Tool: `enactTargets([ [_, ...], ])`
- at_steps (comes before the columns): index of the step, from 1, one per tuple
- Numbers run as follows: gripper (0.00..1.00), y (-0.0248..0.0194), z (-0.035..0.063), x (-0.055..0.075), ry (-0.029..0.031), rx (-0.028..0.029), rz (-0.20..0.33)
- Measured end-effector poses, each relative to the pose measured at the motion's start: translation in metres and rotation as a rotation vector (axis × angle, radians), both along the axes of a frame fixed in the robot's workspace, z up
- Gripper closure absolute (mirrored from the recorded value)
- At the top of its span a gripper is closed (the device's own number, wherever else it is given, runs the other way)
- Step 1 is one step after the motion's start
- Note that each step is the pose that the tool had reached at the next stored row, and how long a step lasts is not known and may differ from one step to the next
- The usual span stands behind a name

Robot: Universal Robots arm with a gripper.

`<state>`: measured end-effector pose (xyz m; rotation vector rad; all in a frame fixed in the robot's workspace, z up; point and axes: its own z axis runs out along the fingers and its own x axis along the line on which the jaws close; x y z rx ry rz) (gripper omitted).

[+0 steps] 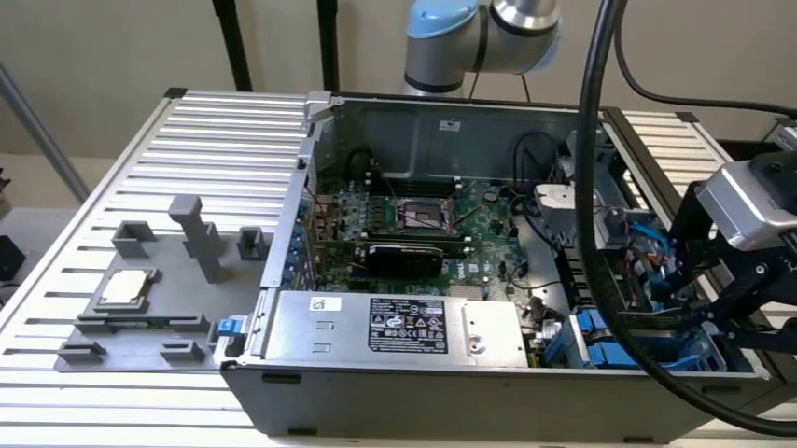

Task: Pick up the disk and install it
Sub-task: 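Insert the first disk wire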

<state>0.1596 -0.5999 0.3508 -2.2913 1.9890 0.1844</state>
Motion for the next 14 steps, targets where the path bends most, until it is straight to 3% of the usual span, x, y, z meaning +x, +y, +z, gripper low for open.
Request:
enactTargets([
  [3,0.00,-0.0006,-0.0001,0.0009,-0.0068,0.0158,0.004],
  [5,0.00,-0.0010,-0.0001,0.0016,-0.0127,0.0224,0.007],
  [10,0.00,-0.0012,-0.0018,0.0021,-0.0310,0.0260,0.028],
  [14,0.00,-0.0013,-0.0033,0.0027,-0.0368,0.0263,0.051],
])
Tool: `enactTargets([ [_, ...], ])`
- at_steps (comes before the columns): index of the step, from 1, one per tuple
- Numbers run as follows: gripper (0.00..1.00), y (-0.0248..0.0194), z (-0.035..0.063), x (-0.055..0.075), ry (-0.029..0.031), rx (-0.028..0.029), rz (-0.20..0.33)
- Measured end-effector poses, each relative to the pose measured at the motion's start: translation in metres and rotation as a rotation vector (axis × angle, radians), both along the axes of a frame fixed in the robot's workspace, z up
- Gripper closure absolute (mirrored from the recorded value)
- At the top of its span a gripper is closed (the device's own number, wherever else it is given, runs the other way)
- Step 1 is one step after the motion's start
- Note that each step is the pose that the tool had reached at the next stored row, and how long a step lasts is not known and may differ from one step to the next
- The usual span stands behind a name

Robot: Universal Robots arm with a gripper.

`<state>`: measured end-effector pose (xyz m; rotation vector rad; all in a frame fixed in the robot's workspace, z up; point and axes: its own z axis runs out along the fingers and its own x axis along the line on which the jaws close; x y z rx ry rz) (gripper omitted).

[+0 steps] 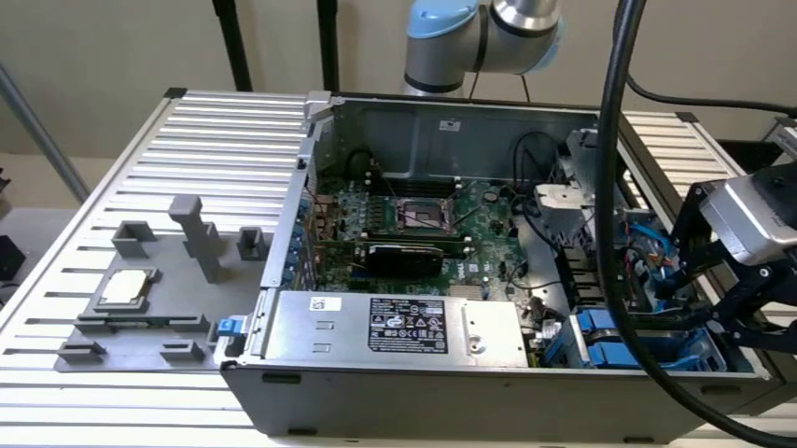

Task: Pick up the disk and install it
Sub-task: 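Insert the first disk wire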

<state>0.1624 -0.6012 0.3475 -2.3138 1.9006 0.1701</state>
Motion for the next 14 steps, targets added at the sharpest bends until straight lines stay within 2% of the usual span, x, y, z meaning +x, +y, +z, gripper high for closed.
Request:
enactTargets([
  [7,0.00,0.0000,-0.0009,0.0024,-0.0011,0.0026,0.017],
  [8,1.00,0.0000,-0.0010,0.0025,-0.0011,0.0029,0.018],
  [14,1.00,0.0000,-0.0010,0.0035,-0.0010,0.0042,0.014],
])
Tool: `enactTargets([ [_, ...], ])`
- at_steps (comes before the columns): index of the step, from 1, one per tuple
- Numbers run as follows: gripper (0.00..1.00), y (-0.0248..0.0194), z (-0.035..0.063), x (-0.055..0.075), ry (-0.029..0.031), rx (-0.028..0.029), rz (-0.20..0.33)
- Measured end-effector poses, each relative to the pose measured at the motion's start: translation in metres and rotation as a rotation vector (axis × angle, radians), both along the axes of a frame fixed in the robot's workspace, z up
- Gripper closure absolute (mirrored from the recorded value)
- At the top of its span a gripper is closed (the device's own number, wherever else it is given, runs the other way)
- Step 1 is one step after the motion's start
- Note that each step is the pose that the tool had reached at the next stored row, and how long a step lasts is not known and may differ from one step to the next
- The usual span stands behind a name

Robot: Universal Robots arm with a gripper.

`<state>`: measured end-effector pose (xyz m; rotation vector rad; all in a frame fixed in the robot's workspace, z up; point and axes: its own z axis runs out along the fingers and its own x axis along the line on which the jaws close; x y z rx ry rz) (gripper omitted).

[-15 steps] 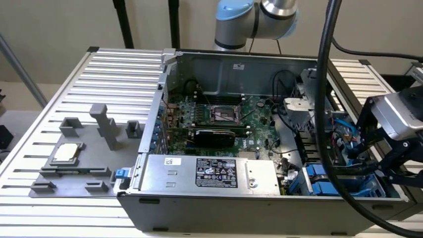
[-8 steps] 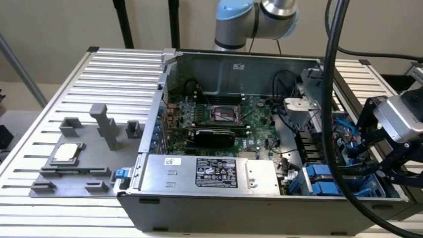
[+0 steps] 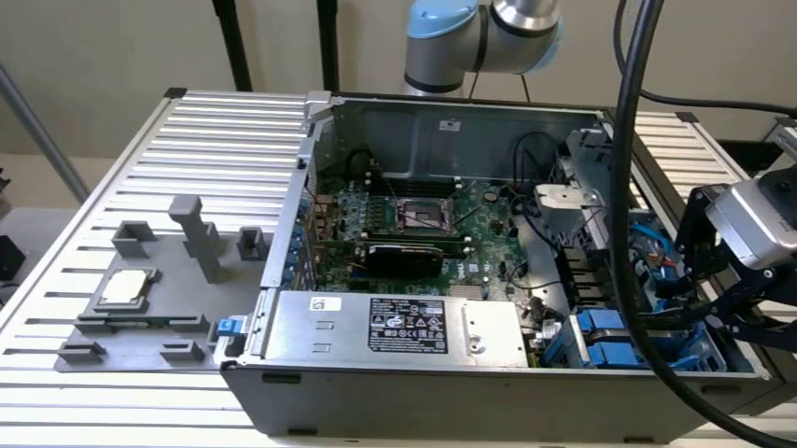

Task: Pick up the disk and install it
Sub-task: 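Insert the first disk wire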

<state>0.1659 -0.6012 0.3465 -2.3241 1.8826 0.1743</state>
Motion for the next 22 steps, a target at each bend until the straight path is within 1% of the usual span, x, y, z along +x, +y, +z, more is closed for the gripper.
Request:
enactTargets([
  [8,1.00,0.0000,0.0000,0.001,0.0035,0.0000,-0.033],
  [14,1.00,0.0000,0.0002,0.000,0.0040,0.0002,-0.042],
  [16,1.00,0.0000,0.0008,-0.003,0.0039,0.0001,-0.044],
  [22,1.00,0.0000,0.0012,-0.018,0.0039,0.0001,-0.050],
])
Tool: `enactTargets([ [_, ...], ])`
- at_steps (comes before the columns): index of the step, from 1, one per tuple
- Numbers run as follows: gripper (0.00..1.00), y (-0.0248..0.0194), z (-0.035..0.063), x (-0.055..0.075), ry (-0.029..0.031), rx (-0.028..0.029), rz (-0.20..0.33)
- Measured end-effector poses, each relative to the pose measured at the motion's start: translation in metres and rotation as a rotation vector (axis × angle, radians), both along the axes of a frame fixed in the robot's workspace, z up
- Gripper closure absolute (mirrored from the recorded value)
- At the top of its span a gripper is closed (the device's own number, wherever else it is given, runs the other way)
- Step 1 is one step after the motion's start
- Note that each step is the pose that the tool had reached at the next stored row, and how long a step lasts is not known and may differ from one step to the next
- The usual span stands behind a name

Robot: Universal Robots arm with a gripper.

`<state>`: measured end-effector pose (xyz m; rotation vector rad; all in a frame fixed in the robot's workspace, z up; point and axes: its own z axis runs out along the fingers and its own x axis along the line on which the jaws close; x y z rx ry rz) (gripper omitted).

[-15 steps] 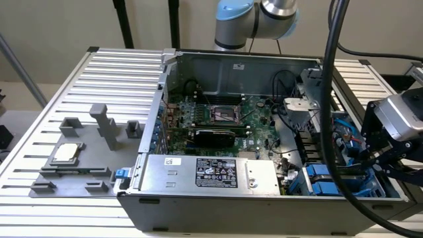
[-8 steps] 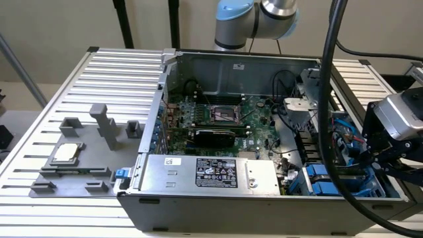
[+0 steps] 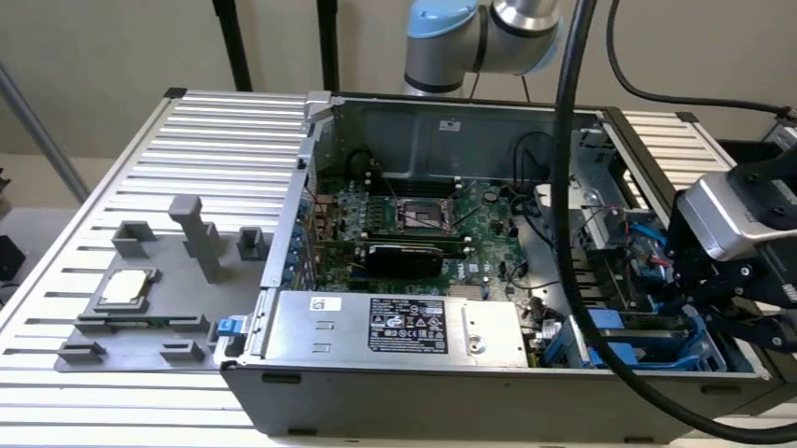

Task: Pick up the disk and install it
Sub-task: 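Insert the first disk wire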

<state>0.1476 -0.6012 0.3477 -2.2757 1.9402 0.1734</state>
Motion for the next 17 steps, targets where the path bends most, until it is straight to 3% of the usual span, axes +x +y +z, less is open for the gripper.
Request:
enactTargets([
  [2,1.00,0.0000,0.0000,-0.004,0.0000,-0.0009,-0.004],
  [4,1.00,0.0000,0.0000,-0.005,0.0000,-0.0054,-0.012],
  [8,1.00,0.0000,-0.0005,-0.006,0.0000,-0.0222,-0.040],
  [10,1.00,0.0000,-0.0009,-0.006,0.0000,-0.0280,-0.058],
  [14,1.00,0.0001,-0.0020,-0.009,-0.0026,-0.0305,-0.082],
  [17,1.00,0.0009,-0.0027,-0.013,-0.0127,-0.0301,-0.087],
])
